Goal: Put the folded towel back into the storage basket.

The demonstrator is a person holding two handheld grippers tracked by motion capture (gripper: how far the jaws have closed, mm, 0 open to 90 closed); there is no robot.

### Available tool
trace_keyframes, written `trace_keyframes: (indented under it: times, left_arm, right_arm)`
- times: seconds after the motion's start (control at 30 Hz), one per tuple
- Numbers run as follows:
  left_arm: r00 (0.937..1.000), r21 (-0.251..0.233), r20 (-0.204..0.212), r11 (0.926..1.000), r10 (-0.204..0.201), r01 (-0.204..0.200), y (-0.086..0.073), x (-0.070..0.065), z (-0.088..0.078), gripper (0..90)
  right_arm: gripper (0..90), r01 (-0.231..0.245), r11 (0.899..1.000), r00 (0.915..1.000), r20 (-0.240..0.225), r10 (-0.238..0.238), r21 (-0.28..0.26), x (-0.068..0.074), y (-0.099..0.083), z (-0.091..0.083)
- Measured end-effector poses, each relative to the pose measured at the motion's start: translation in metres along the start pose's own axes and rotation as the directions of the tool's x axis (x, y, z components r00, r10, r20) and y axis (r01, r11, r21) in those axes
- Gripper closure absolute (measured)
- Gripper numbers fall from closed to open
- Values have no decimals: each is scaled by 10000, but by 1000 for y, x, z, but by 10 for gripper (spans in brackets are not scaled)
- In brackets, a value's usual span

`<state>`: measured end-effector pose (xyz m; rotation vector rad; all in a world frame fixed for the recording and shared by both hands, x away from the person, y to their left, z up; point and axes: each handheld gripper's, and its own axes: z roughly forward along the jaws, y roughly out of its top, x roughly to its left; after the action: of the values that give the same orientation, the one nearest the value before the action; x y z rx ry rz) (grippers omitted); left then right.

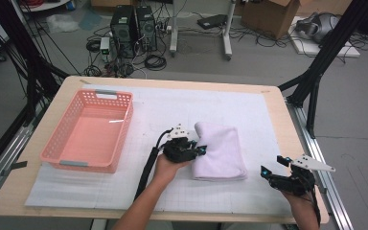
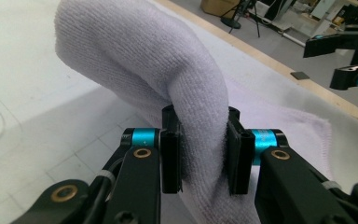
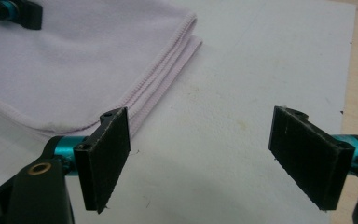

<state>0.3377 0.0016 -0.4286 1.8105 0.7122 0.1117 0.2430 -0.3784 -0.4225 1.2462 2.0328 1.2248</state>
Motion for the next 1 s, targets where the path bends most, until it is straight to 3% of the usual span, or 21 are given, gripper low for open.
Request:
trace_keyframes:
  times: [0.2,0.57,1.0]
  left_arm:
    - [9973,-468,62,9962,732,-728,1,-4,-17,721]
    - [9924,-1042,164,9874,1217,-1194,7,-7,-38,729]
    - [9828,-1618,249,9709,1830,-1767,17,-12,-60,738]
  right_arm:
    - [196,-2,10000,10000,48,2,-1,1,0,1]
    - [195,55,10000,10000,38,-55,-34,2,1,2]
    - [195,107,9999,9999,13,-107,-33,3,2,3]
